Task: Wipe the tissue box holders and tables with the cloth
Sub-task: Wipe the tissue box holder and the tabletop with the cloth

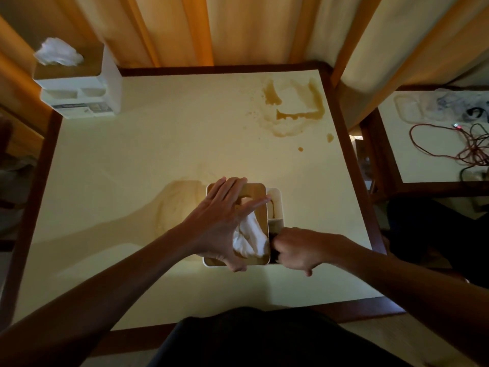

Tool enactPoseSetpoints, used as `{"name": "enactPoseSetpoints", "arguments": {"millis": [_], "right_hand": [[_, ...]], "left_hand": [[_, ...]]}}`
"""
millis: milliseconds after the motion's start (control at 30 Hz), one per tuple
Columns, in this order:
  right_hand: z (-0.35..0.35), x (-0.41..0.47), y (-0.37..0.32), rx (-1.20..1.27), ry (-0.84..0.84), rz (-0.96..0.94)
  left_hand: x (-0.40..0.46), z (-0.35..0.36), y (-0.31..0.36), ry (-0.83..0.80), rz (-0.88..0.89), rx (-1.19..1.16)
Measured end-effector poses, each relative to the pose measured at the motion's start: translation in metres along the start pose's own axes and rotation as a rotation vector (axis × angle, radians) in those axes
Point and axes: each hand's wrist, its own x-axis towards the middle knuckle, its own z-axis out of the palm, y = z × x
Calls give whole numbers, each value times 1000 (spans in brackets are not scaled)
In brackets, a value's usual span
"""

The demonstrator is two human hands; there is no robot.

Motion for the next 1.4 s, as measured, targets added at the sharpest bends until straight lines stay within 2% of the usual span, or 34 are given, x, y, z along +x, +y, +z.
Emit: {"name": "enactPoseSetpoints", "arguments": {"millis": [133,300,433,600,700,800,867,1000,1167,1267,1333,1400], "right_hand": [[-21,-12,12,206,-56,-45],[5,-18,-3,-87,62,-63],[-7,-32,3,-59,42,-117],[-3,-19,0,-345,136,-74],[3,-5,-3,-320,121,-62],[-5,-5,7,19,-12,-52],[-16,-15,14,241,-10,-88],[-21,-36,34,624,155,-214],[-8,-47,53,879,540,-93],[-1,-47,53,1369,679,-19],[2,-47,50,1725,700,56],[4,-47,47,1990,676,77]], "left_hand": [[1,-1,1,-10,10,15],[0,3,0,5,9,2],[0,2,1,-7,15,-22],[0,2,0,27,51,-30],[0,2,1,16,48,6],[-1,0,2,15,53,18],[-2,-1,1,7,66,9],[0,-5,-4,-44,95,24],[9,-25,-23,-228,140,131],[13,-35,-22,-281,101,31],[15,-40,-18,-280,44,-81],[18,-42,-15,-263,17,-59]]}}
